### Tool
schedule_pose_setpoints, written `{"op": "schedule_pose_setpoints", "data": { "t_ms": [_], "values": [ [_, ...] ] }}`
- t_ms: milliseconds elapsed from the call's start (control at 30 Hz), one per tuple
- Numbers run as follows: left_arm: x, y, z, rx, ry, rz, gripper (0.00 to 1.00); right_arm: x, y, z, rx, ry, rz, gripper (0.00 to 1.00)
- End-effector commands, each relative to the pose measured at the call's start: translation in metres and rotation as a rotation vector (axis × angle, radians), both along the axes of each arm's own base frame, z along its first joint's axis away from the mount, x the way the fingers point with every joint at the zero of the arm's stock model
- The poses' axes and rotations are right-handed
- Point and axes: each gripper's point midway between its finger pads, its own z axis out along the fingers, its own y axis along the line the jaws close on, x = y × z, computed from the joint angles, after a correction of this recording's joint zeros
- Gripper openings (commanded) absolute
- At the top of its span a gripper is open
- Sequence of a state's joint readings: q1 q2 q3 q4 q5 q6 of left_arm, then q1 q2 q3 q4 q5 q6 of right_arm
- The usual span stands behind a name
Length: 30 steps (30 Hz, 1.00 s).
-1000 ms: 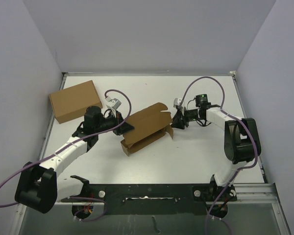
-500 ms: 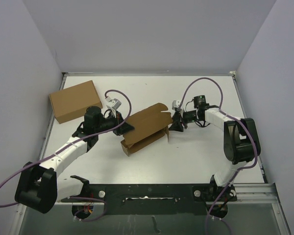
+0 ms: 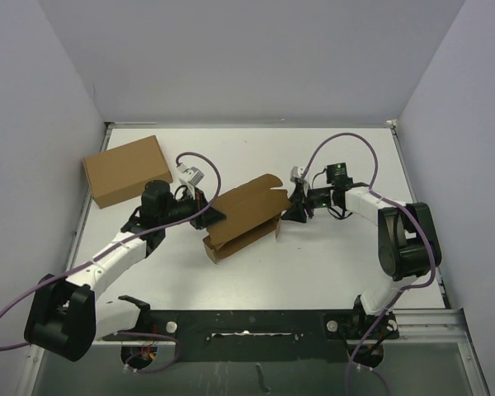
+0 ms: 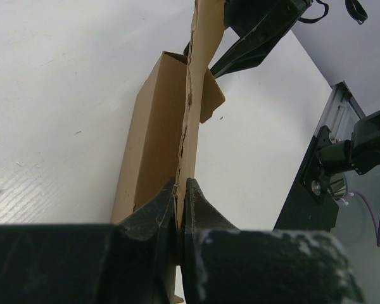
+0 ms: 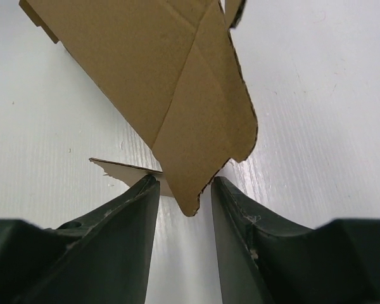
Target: Fold the paper box
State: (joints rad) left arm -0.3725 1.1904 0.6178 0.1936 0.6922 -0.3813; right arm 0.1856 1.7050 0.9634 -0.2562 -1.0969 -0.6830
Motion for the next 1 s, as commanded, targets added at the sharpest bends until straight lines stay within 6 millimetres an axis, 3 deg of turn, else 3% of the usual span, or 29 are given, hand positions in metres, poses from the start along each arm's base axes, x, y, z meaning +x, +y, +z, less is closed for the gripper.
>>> {"op": "schedule_pose_setpoints", "data": {
  "t_ms": [0,567,767,967],
  "values": [
    [0.0,-0.002,0.022,-0.033,-0.094,-0.007,0.0,0.0,0.012,0.025,0.06,-0.045,0.02,0.39],
    [0.001,0.005,0.021,-0.021,-0.103,0.039,0.0,0.005,0.019,0.018,0.023,0.018,-0.071,0.38],
    [0.0,0.006,0.022,-0.022,-0.105,0.041,0.0,0.004,0.031,0.018,0.04,0.045,-0.087,0.32],
    [-0.002,0.008,0.023,-0.02,-0.108,0.041,0.0,-0.001,0.036,0.003,0.066,0.047,-0.113,0.31]
  ]
}}
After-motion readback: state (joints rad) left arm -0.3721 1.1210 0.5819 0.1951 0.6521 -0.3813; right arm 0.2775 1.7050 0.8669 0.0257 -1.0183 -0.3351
